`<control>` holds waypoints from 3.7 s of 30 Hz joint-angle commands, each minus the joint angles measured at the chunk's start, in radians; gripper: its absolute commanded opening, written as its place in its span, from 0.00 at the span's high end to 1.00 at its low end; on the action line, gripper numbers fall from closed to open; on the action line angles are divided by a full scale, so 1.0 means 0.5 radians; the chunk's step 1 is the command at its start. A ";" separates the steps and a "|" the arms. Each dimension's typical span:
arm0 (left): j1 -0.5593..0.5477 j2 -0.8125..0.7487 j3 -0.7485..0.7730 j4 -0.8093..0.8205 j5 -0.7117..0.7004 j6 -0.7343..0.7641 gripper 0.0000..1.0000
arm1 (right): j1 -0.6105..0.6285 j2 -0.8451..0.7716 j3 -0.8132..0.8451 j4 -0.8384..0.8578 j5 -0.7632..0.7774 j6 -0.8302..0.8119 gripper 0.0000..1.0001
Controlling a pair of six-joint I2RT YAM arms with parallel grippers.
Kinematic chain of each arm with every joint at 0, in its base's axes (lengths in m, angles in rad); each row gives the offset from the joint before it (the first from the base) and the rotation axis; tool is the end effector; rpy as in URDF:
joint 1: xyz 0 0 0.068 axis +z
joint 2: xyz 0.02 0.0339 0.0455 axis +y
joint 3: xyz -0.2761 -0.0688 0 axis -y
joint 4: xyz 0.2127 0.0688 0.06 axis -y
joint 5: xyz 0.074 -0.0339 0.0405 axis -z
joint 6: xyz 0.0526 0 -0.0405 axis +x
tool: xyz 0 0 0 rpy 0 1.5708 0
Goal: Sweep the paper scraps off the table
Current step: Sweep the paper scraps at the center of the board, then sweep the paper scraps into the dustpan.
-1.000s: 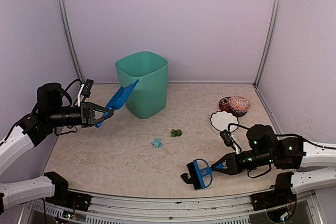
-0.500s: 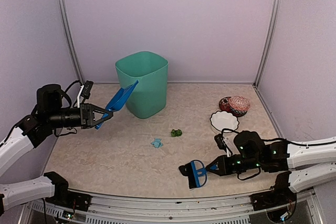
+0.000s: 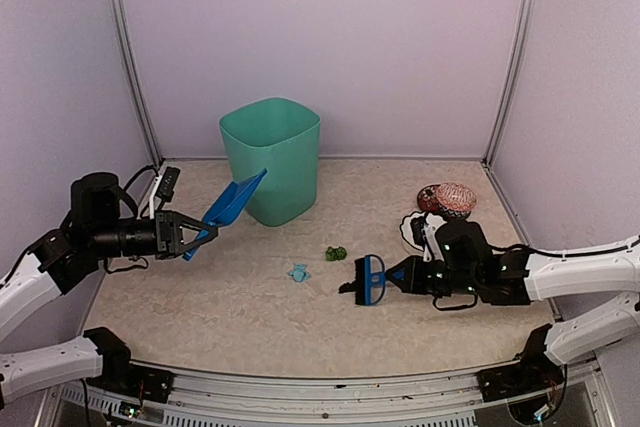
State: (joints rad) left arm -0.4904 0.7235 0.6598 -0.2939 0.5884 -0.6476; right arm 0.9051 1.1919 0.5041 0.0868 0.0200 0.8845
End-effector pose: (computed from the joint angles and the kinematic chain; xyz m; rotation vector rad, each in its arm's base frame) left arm 0.1093 -0.0914 0.3014 0.2694 2.0829 -1.2930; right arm 0.1396 0.1761 0.2098 -0.0118 2.3501 0.9512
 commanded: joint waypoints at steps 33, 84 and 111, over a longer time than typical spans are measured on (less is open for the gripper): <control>-0.857 -0.142 -0.006 -0.590 -1.395 -0.421 1.00 | 0.052 1.404 1.088 0.513 -0.390 0.250 1.00; -1.691 1.983 0.825 -0.507 -1.691 -0.197 1.00 | -0.075 0.751 0.700 0.214 0.334 -3.014 1.00; -1.430 2.177 0.795 -0.247 -1.364 -0.106 1.00 | 0.412 0.461 0.456 -0.170 0.075 -2.169 1.00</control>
State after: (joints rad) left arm -1.2121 1.8061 1.1027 -0.4706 -0.1055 -0.7094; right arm 1.0920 1.4918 0.7696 0.0296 0.1383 -0.3458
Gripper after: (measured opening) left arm 0.167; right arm 0.046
